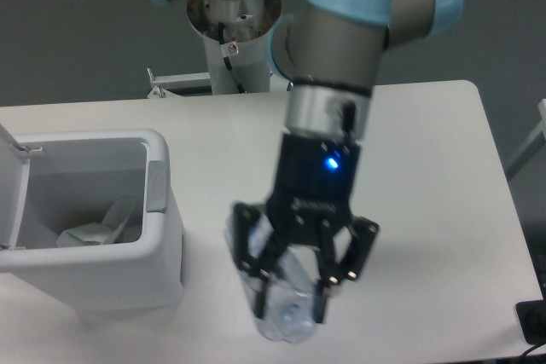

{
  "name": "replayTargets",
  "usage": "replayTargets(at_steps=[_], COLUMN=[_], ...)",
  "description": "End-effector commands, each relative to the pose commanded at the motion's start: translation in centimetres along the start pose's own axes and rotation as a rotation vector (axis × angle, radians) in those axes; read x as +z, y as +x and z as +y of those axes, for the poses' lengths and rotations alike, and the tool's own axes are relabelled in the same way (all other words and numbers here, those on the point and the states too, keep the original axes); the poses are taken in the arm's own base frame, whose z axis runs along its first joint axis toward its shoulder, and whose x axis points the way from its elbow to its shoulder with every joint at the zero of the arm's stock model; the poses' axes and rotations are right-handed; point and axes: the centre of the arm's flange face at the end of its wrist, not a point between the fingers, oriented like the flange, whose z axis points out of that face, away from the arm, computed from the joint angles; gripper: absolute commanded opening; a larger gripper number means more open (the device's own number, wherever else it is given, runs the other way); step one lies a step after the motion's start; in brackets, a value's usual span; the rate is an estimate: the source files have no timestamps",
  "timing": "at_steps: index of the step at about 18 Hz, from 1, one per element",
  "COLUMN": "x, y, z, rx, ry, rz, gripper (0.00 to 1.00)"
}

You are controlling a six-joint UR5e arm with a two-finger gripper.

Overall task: Place the trash in the trash can
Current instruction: 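Lift the bottle and carry it over the trash bin, then open the gripper to release the bottle into the bin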

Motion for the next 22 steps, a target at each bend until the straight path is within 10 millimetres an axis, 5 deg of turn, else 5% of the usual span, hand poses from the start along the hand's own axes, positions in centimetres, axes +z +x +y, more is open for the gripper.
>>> replayTargets(at_steps=[7, 11, 12, 13, 14, 19, 20, 22], x=[2.8, 3.0, 3.0, 2.9, 2.9, 1.7, 1.3, -0.5], y=[7.7, 9.5, 9.5, 9.6, 9.6, 9.6, 8.6, 2.8], z=[6.9, 8.8, 9.1, 9.1, 9.1, 10.4, 9.8, 7.7], rx=[0.034, 0.037, 0.035, 0.037, 0.042, 0.055, 0.068, 0.089], ry=[-0.13, -0.165, -0.169, -0.169, -0.168, -0.182, -0.171, -0.13], rz=[0.104, 0.126, 0.126, 0.127, 0.126, 0.118, 0.1, -0.01], gripper=[0.55, 0.56, 0.58, 0.69, 1.0, 1.0, 1.0, 1.0])
